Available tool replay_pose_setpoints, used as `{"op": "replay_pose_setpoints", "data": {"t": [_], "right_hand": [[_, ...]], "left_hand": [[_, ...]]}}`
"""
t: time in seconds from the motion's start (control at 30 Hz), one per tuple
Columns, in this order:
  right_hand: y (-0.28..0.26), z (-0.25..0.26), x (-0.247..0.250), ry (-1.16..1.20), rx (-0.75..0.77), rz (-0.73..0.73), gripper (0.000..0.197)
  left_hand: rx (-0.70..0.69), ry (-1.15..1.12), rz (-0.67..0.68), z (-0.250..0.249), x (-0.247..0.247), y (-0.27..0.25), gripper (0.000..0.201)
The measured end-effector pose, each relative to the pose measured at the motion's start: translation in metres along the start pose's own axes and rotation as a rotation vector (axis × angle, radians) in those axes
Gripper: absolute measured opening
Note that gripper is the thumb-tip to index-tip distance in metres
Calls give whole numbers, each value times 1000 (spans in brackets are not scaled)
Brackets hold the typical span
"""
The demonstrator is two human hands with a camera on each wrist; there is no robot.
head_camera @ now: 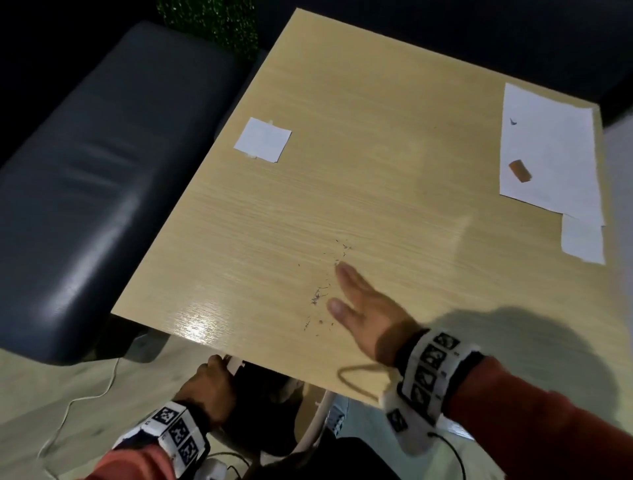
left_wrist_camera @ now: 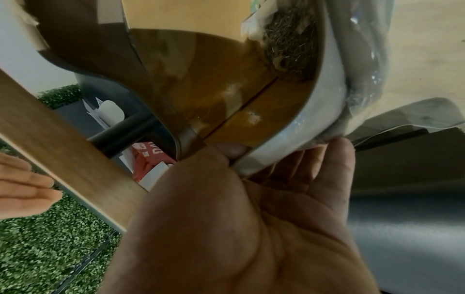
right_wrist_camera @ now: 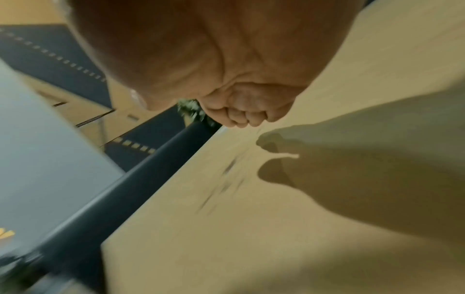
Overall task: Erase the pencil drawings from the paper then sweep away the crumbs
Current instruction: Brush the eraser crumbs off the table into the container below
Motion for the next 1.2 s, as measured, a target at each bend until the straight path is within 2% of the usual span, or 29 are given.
{"op": "replay_pose_setpoints", "data": {"t": [0.07,0.13,0.23,0.3,0.37,0.4,0.53,0.63,0.7,0.83,0.9,0.97,1.1,1.13,1.2], "right_hand": [[21,-17,26,-24,-123,-119,80],[35,-26,29,-111,-168,-89,83],[25,-12,-12,-226,-27,51,90],[1,6,-39,-196,138,176,94],[-12,14,-40,-114,186,254,96],[-8,12,-31,-72,155,227,94],[43,-13,38,-48,-44,-121,84],[68,-27,52,-188,-114,-88,84],[63,-20,27,-276,-50,-14,88],[9,18,-37,-308,261,192,90],[-13,29,-45,-255,304,278,89],[-14,27,-29,-170,243,228,84],[22,-9,12,-161,0,-3,85],[28,-15,11,-197,-24,-2,88],[25,-16,-11,-299,43,55,94]], "left_hand": [[4,7,-15,0,2,-1,24],[-11,25,-20,0,3,-1,28],[-22,6,-22,0,6,0,29],[-15,3,-30,-1,7,0,30],[-5,-1,-20,-2,9,0,29],[-10,2,-11,-3,9,0,28],[5,1,-10,-4,12,-3,27],[-2,12,-6,-7,14,-4,26],[-18,53,11,-9,13,-3,27],[-30,155,52,-13,11,-2,34],[-36,171,71,-13,13,-1,36],[-47,162,91,-13,15,-1,35],[-39,151,79,-14,14,-2,34],[-31,160,79,-16,15,-4,35],[-36,151,78,-16,15,-6,41]]}}
Point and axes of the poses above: each hand's wrist, its own y-axis towards the middle knuckle, its own x-axis out of the back of the hand, z = x × y, the point moved 1 cm from there along y, towards the middle knuckle, and after that the axes turned 5 degrees about -y, right-handed, at the moved point
